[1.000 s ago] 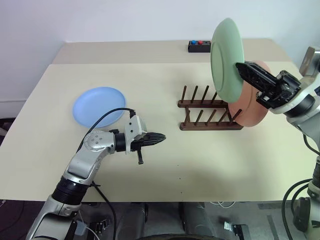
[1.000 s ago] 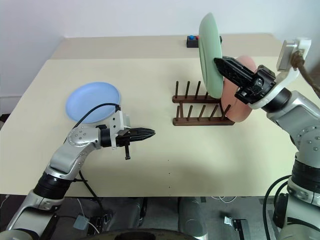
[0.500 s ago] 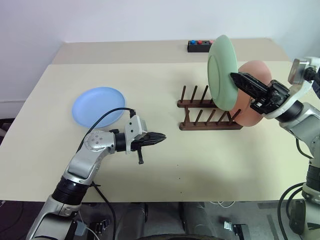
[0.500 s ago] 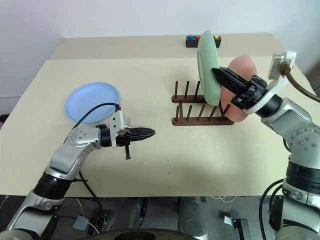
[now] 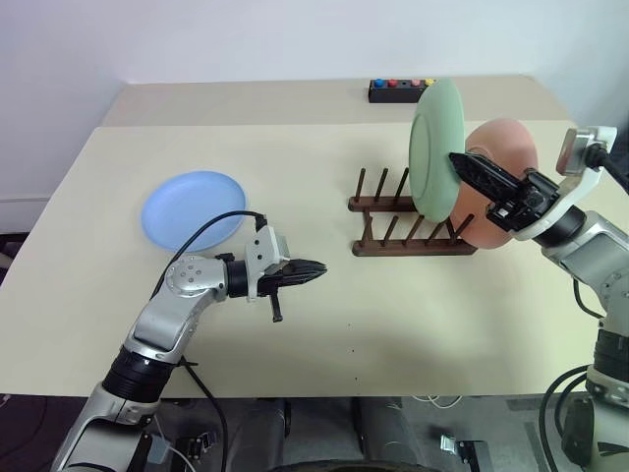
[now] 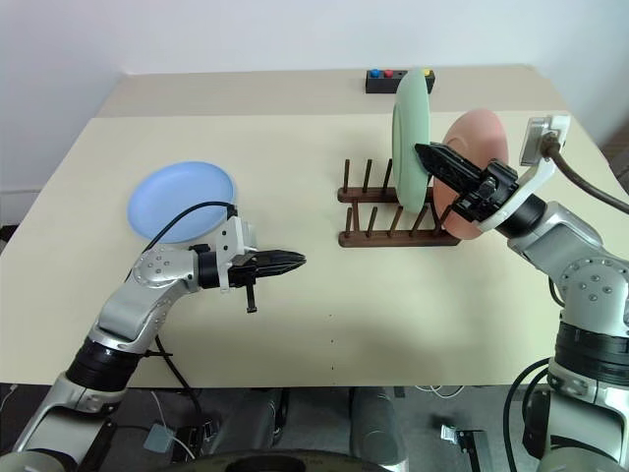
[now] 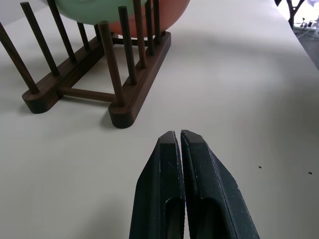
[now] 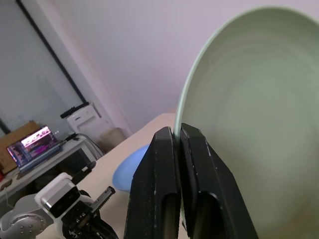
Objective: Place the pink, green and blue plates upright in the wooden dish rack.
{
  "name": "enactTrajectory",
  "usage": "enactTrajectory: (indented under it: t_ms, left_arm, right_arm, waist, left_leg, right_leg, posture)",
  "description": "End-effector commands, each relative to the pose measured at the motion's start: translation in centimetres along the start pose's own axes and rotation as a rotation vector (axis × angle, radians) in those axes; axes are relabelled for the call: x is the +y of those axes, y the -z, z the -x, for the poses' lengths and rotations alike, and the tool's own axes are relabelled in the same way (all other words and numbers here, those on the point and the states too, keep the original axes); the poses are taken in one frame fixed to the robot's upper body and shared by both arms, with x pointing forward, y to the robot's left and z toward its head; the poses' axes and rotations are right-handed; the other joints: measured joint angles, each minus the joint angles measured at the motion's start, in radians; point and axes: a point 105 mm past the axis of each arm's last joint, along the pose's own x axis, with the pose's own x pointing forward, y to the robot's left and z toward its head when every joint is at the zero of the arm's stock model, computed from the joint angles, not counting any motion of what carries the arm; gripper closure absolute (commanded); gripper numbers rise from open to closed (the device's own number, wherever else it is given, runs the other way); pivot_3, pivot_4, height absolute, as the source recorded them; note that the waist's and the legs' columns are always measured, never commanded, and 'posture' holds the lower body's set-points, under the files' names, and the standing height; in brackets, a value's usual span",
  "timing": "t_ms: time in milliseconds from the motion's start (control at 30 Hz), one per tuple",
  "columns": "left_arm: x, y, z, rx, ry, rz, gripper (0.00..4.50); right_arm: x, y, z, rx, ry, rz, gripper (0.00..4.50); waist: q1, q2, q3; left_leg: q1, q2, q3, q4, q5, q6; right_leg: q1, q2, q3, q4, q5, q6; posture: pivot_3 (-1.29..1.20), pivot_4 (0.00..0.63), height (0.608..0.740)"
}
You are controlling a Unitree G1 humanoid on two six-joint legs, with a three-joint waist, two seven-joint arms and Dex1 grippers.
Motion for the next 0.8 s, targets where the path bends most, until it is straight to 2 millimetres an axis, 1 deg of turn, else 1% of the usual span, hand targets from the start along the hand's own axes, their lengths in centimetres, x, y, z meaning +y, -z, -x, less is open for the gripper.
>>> enactTrajectory:
  t_ms: [33, 200, 233, 300, 333, 367, 400, 433, 467, 800]
  left_arm:
    - [0.1, -0.9, 0.0, -0.018, -0.005, -0.039, 4.42]
    - [0.2, -1.0, 0.1, -0.017, -0.009, -0.04, 4.42]
    - [0.2, -1.0, 0.1, -0.017, -0.01, -0.04, 4.42]
    - [0.2, -1.0, 0.1, -0.016, -0.011, -0.04, 4.42]
    - [0.2, -1.0, 0.1, -0.017, -0.011, -0.04, 4.42]
    - [0.2, -1.0, 0.1, -0.017, -0.012, -0.04, 4.42]
    - [0.2, -1.0, 0.1, -0.017, -0.012, -0.04, 4.42]
    - [0.2, -1.0, 0.1, -0.017, -0.013, -0.04, 4.42]
    - [0.2, -1.0, 0.1, -0.017, -0.013, -0.04, 4.42]
    - [0.1, -0.9, 0.0, -0.019, -0.01, -0.036, 4.42]
  right_arm:
    - [0.3, -0.7, 0.1, -0.028, -0.004, 0.019, 4.41]
    - [0.3, -0.6, 0.1, -0.028, -0.006, 0.011, 4.41]
    - [0.3, -0.6, 0.1, -0.028, -0.005, 0.011, 4.16]
    - [0.3, -0.7, 0.1, -0.028, -0.004, 0.013, 3.5]
    - [0.2, -0.7, 0.1, -0.029, -0.003, 0.014, 3.01]
    - [0.2, -0.7, 0.2, -0.03, -0.001, 0.015, 2.61]
    - [0.2, -0.8, 0.2, -0.031, 0.003, 0.019, 1.94]
    - [0.1, -0.8, 0.2, -0.032, 0.011, 0.023, 1.55]
    - [0.0, -0.9, 0.3, -0.032, 0.018, 0.028, 1.05]
    - [-0.1, -1.4, 1.2, -0.028, 0.072, 0.079, 1.05]
  waist:
    - [0.0, 0.0, 0.0]
    - [0.0, 0.0, 0.0]
    - [0.0, 0.0, 0.0]
    - [0.001, 0.0, 0.0]
    - [0.001, 0.0, 0.0]
    - [0.001, 0.0, 0.0]
    - [0.0, 0.0, 0.0]
    - [0.0, 0.0, 0.0]
    - [0.0, 0.0, 0.0]
    - [0.001, 0.0, 0.0]
  left_leg:
    - [0.0, 0.0, 0.0, 0.0, 0.0, 0.0]
    - [0.0, 0.0, 0.0, 0.0, 0.0, 0.0]
    - [0.0, 0.0, 0.0, 0.0, 0.0, 0.0]
    - [0.0, 0.0, 0.0, 0.0, 0.0, 0.0]
    - [0.0, 0.0, 0.0, 0.0, 0.0, 0.0]
    - [0.0, 0.0, 0.0, 0.0, 0.0, 0.0]
    - [0.0, 0.0, 0.0, 0.0, 0.0, 0.0]
    - [0.0, 0.0, 0.0, 0.0, 0.0, 0.0]
    - [0.0, 0.0, 0.0, 0.0, 0.0, 0.0]
    - [0.0, 0.0, 0.0, 0.0, 0.0, 0.0]
  right_leg:
    - [0.0, 0.0, 0.0, 0.0, 0.0, 0.0]
    - [0.0, 0.0, 0.0, 0.0, 0.0, 0.0]
    - [0.0, 0.0, 0.0, 0.0, 0.0, 0.0]
    - [0.0, 0.0, 0.0, 0.0, 0.0, 0.0]
    - [0.0, 0.0, 0.0, 0.0, 0.0, 0.0]
    - [0.0, 0.0, 0.0, 0.0, 0.0, 0.0]
    - [0.0, 0.0, 0.0, 0.0, 0.0, 0.0]
    - [0.0, 0.0, 0.0, 0.0, 0.0, 0.0]
    - [0.0, 0.0, 0.0, 0.0, 0.0, 0.0]
    - [0.0, 0.0, 0.0, 0.0, 0.0, 0.0]
  posture:
    - [0.0, 0.15, 0.74]
    - [0.0, 0.15, 0.74]
    - [0.0, 0.15, 0.74]
    - [0.0, 0.15, 0.74]
    - [0.0, 0.15, 0.74]
    - [0.0, 0.15, 0.74]
    - [0.0, 0.15, 0.74]
    - [0.0, 0.15, 0.74]
    - [0.0, 0.15, 0.74]
    - [0.0, 0.15, 0.74]
